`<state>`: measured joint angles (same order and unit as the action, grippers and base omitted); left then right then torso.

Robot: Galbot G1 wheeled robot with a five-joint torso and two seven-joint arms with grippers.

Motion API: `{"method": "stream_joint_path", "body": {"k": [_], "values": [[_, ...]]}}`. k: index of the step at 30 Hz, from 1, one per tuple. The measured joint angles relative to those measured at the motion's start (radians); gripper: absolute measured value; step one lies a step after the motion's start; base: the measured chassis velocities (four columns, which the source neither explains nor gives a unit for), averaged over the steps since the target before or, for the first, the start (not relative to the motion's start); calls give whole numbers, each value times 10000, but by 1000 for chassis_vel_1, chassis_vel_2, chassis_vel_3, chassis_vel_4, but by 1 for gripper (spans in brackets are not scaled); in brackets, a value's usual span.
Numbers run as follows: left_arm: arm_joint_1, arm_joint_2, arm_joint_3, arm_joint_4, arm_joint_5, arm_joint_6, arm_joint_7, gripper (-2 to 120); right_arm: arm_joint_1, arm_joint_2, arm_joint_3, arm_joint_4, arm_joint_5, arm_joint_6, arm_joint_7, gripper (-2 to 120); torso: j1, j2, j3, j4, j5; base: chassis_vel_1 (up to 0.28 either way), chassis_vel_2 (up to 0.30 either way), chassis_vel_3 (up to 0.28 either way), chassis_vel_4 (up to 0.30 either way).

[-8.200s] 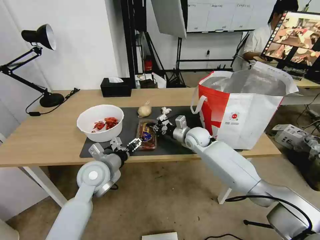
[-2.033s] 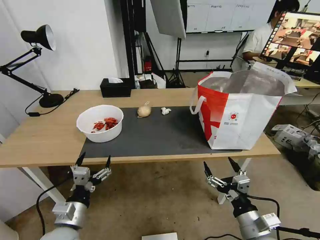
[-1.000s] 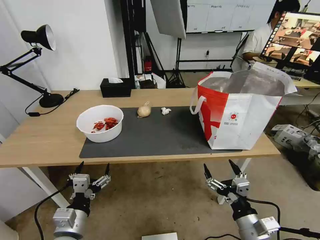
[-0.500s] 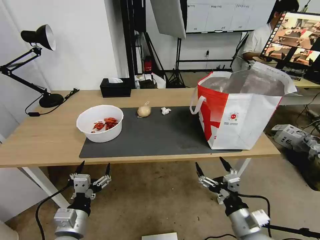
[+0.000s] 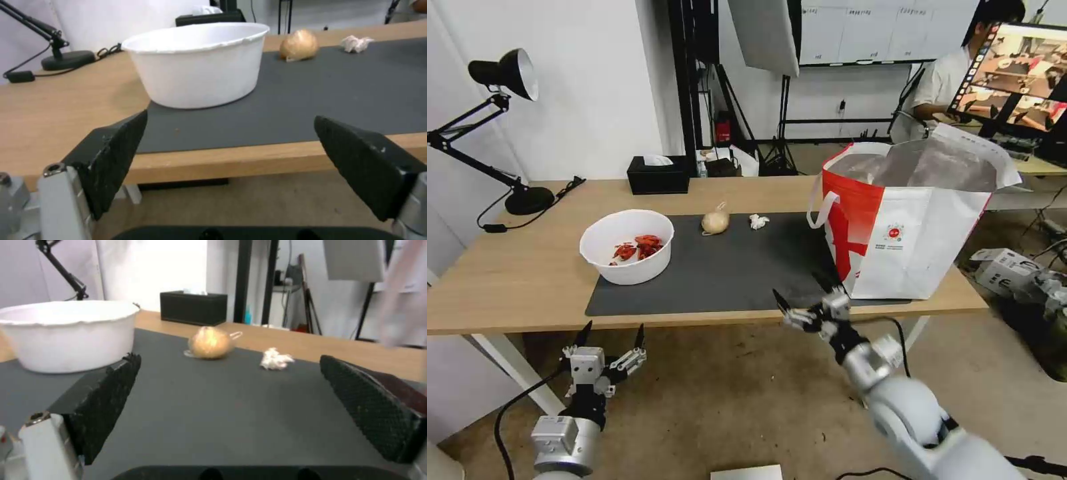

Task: Pick up the trash from the table and place it into the takeout bag.

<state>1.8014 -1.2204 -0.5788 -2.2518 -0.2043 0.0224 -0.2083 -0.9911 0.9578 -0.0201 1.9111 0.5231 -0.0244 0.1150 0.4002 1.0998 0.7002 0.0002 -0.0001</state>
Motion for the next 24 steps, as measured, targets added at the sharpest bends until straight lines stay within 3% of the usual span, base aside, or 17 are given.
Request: {"method": "stream_joint_path", "body": {"k": [5,13,20,24], "values": [[10,50,-15,4,-7,23,-12,100,2118,464,-1584,-1117,468,-793,1137,100,0,0,-1,-1,1,0,0,0,0],[-52,42,57,146,-7,25,-7,100,4938,1607,-3074,-3070,1183,-1952,2903,100,0,0,-1,-3,-3,0,0,0,0],[-68,46,80,284,-11,-5,-1,100,6116,2890,-3336,-4747,2017,-2710,4574,100,0,0,-1,-2,-1,0,0,0,0],[-96,89,-4,332,-88,-22,-1,100,6436,3561,-3278,-5673,2060,-2942,4963,100,-1,1,-2,-1,-1,0,0,0,0]]}}
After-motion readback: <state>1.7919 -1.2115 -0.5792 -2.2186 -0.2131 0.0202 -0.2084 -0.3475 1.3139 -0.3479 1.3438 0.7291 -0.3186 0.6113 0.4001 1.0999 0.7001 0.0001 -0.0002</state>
